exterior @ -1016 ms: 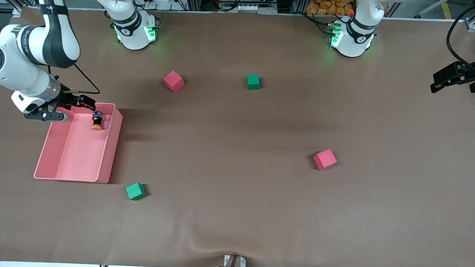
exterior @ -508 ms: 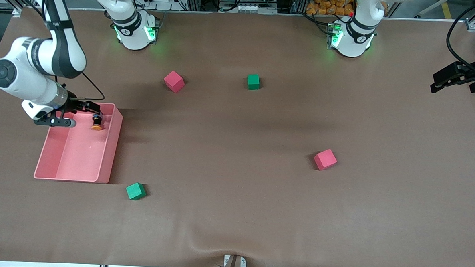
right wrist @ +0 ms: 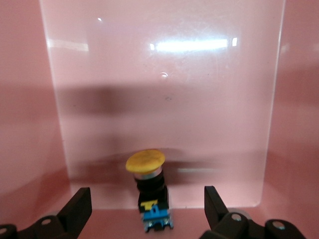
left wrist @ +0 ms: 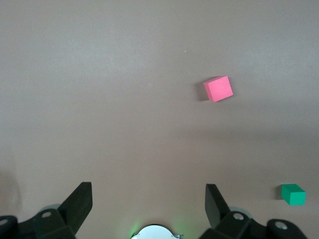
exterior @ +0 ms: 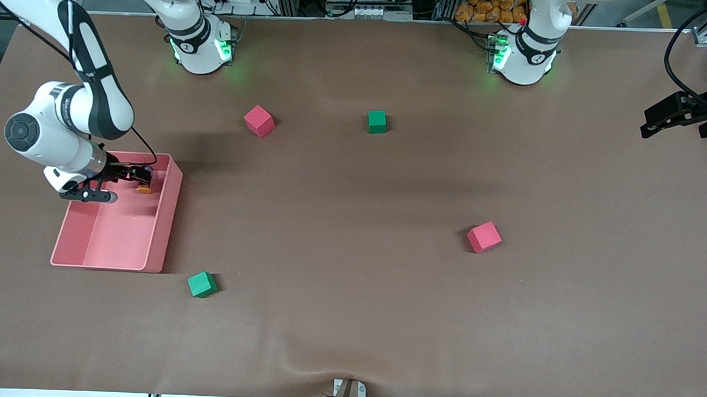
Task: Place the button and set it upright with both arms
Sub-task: 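Close the right gripper on the yellow-capped button and lift it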
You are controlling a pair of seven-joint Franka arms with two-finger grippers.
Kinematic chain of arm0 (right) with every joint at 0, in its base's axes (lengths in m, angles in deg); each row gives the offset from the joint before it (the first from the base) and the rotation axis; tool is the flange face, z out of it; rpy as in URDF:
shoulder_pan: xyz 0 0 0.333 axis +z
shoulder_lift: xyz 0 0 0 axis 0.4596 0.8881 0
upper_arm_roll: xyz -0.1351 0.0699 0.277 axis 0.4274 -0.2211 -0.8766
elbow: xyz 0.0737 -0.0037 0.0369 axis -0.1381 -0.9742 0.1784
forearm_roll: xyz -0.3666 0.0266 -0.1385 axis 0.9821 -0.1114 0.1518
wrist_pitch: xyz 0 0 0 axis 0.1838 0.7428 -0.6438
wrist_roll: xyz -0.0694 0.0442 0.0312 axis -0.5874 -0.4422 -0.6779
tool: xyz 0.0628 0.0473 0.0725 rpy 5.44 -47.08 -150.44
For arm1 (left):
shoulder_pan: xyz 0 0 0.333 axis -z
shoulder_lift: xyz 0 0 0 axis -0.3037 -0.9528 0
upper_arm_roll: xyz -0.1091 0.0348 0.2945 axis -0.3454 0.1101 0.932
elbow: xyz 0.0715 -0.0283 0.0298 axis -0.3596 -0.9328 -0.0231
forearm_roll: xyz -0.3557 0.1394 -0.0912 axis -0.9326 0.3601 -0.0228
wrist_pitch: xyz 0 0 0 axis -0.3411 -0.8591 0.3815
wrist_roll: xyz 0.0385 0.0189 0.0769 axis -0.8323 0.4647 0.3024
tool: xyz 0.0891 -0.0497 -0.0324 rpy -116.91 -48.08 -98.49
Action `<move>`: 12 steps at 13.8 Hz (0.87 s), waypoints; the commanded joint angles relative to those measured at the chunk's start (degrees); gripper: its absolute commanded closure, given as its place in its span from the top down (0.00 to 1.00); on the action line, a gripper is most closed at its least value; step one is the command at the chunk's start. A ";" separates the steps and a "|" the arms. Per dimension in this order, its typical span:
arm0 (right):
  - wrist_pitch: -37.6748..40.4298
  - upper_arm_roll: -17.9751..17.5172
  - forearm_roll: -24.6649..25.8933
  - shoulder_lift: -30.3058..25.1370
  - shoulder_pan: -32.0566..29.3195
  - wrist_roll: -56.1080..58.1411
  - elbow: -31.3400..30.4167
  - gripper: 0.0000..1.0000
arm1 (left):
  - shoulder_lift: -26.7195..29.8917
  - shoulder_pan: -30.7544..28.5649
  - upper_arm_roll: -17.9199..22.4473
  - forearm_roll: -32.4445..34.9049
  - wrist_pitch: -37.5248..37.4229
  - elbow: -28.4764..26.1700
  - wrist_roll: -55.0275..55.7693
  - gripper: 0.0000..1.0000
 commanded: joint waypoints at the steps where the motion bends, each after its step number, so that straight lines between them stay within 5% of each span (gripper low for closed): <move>1: -1.99 -0.60 0.48 1.30 -1.12 1.24 -0.59 1.00 | -0.32 -0.22 -0.11 -0.55 -0.50 0.96 -1.03 1.00; 12: -6.22 -0.60 0.83 1.84 -1.03 2.03 -3.84 1.00 | -0.32 -0.31 -0.11 -0.55 -0.50 0.96 -1.03 1.00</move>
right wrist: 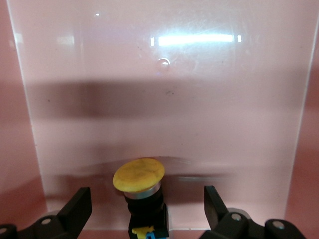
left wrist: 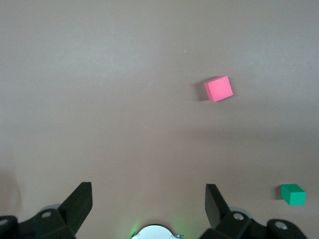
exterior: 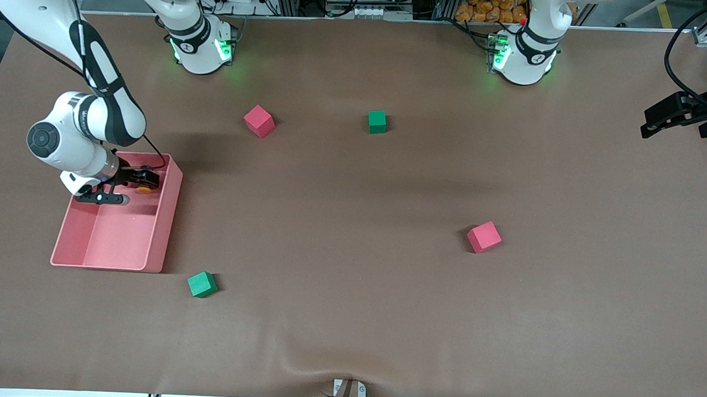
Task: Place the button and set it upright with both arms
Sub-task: 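Close the right gripper on the yellow-capped button and lift it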
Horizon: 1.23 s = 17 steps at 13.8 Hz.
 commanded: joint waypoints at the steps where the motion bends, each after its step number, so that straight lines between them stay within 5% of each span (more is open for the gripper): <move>1: -0.24 -0.60 0.83 -1.97 -1.08 1.13 -2.33 1.00 | -0.32 -0.31 -0.11 -0.55 -0.50 0.96 -1.03 1.00; 7: 2.57 -0.60 0.83 -4.70 -1.17 1.13 -3.04 1.00 | -0.32 -0.31 -0.11 -0.55 -0.50 0.96 -1.03 1.00; 15: 2.49 -0.69 0.83 -0.48 -4.07 4.38 -3.30 1.00 | -0.32 -0.31 -0.02 -0.55 -0.50 0.96 -1.03 1.00; 17: 2.49 -0.78 0.83 -0.39 -3.81 4.29 -3.13 0.22 | -0.32 -0.31 -0.02 -0.55 -0.50 0.96 -1.03 1.00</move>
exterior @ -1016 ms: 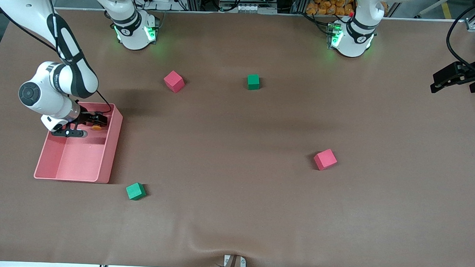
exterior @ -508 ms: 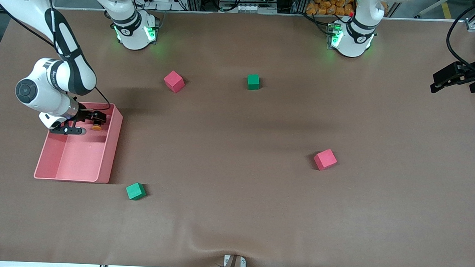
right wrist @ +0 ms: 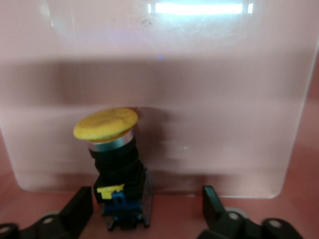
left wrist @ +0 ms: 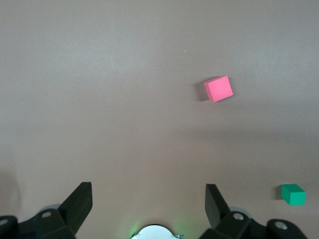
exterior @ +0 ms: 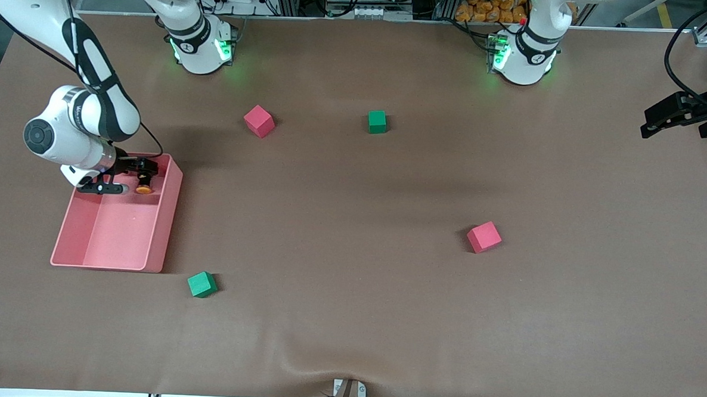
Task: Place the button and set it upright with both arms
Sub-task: 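Carry the button out of the tray toward the table middle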
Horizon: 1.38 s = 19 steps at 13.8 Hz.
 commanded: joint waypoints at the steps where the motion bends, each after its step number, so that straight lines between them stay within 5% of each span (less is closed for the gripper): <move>1: -0.34 -0.76 0.83 -0.11 -0.82 0.58 -0.69 0.08 | -0.32 -0.31 -0.11 -0.55 -0.50 0.96 -1.03 1.00; 11: 1.06 -1.20 0.83 -3.79 -0.30 2.95 2.64 0.00 | -0.32 -0.31 -0.11 -0.55 -0.50 0.87 -1.03 1.00; 19: 25.04 -1.20 0.30 -4.41 13.91 2.34 23.37 0.00 | -0.32 -0.31 -0.02 -0.55 -0.50 0.87 -1.03 1.00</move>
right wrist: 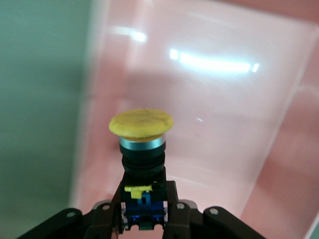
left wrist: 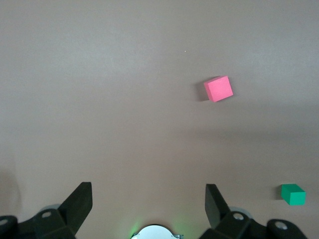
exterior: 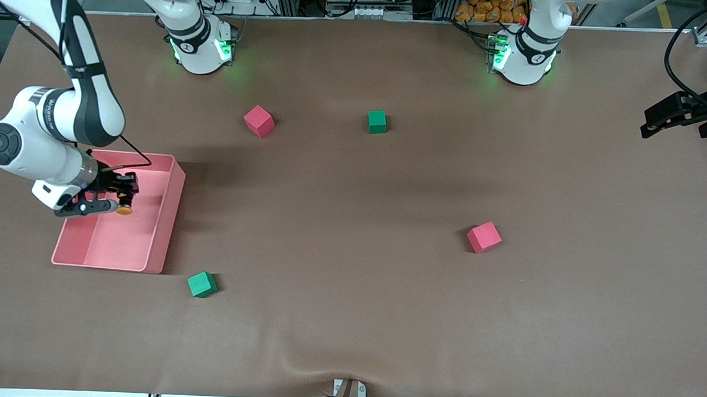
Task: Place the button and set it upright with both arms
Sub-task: 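Carry the button out of the tray toward the table middle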
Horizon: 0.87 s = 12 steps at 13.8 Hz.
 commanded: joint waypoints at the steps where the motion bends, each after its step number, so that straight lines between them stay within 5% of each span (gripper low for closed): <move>1: 4.52 0.29 0.32 0.42 7.32 -0.30 5.04 0.01 | -0.32 -0.39 -0.12 -0.55 -0.50 0.96 -1.03 1.00; 5: 4.27 0.37 -1.34 4.71 21.81 -2.22 13.47 0.01 | -0.32 -0.31 -0.12 -0.63 -0.50 0.96 -1.11 1.00; 12: 3.65 0.46 -0.92 22.19 39.86 -35.85 32.19 0.01 | -0.41 -0.04 -0.21 -1.07 -0.50 0.96 -1.12 1.00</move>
